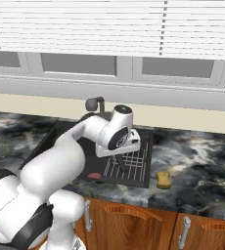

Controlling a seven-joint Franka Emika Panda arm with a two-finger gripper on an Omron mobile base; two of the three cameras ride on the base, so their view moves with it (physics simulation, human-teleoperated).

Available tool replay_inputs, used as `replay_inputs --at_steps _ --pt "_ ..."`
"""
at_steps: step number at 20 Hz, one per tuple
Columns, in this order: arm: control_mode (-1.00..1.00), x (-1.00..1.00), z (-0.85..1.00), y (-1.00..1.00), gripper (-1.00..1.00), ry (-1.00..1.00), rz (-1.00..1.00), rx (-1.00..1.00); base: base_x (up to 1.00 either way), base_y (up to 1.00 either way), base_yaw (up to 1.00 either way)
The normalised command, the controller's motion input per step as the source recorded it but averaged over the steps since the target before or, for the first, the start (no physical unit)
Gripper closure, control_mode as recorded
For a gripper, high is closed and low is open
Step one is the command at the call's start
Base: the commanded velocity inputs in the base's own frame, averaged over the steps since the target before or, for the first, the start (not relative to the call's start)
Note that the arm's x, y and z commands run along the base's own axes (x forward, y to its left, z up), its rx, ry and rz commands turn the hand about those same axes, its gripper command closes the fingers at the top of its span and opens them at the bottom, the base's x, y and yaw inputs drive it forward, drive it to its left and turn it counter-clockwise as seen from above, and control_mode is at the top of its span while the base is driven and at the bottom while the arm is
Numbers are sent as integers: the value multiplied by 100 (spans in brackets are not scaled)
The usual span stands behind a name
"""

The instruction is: Pick the pan and sponge and place them into the sink. Then turn on the water.

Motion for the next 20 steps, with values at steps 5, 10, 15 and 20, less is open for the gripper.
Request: replay_inputs --at_steps 5,10,15,20 --pt "-100 -2 -1 39 100 6 -8 0 0 0 0" --pt "-100 0 -1 55 100 3 -1 -1 0 0 0" --pt "-100 -1 -4 53 100 0 -4 0 0 0 0" --pt "-100 -2 -5 52 100 0 -5 0 0 0 0"
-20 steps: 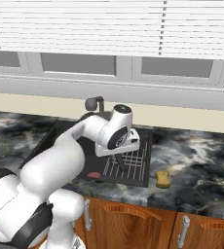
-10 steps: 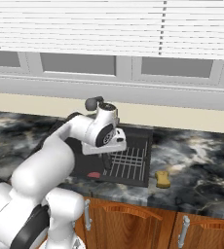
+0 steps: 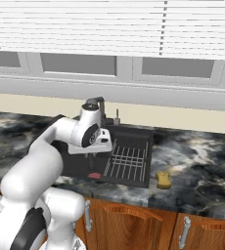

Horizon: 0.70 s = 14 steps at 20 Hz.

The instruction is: Pick the pan and sponge and place them into the sink. Then turn on the water.

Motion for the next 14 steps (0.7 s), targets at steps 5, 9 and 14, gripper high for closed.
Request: replay_inputs --at_steps 5,9,14 --pt "-100 0 -15 53 100 2 -5 0 0 0 0" --pt "-100 2 -15 42 100 3 -9 0 0 0 0" --pt "-100 4 -12 18 100 3 -17 1 0 0 0"
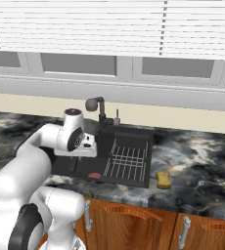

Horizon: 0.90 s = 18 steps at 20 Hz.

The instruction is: Pick the pan and sponge and place them into the sink. Then turn on the water.

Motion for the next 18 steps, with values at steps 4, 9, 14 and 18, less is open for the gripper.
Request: replay_inputs --at_steps 4,9,14,18 --pt "-100 2 -8 15 100 2 -18 2 0 0 0" --pt "-100 0 -1 26 100 0 -13 3 0 0 0" --pt "-100 2 0 33 100 -2 -10 3 0 0 0" --pt "-100 5 0 30 100 -3 -10 5 0 0 0"
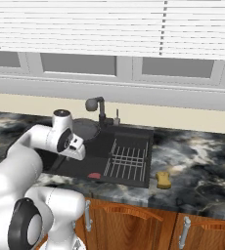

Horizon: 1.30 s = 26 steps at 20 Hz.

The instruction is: Pick the pan and sponge and place them into the sink. Then turn on the water.

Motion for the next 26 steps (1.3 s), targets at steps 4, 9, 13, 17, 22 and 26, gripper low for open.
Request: replay_inputs --at_steps 4,9,13,17,22,26 --pt "-100 8 -5 27 100 -1 -10 7 0 0 0" --pt "-100 3 -3 24 100 1 -10 9 0 0 0" --pt "-100 2 -6 19 100 3 -13 7 0 0 0" --pt "-100 3 -3 16 100 4 -14 5 0 0 0" --pt "-100 1 0 14 100 2 -15 4 0 0 0" --pt "-100 10 0 12 100 0 -14 4 0 0 0"
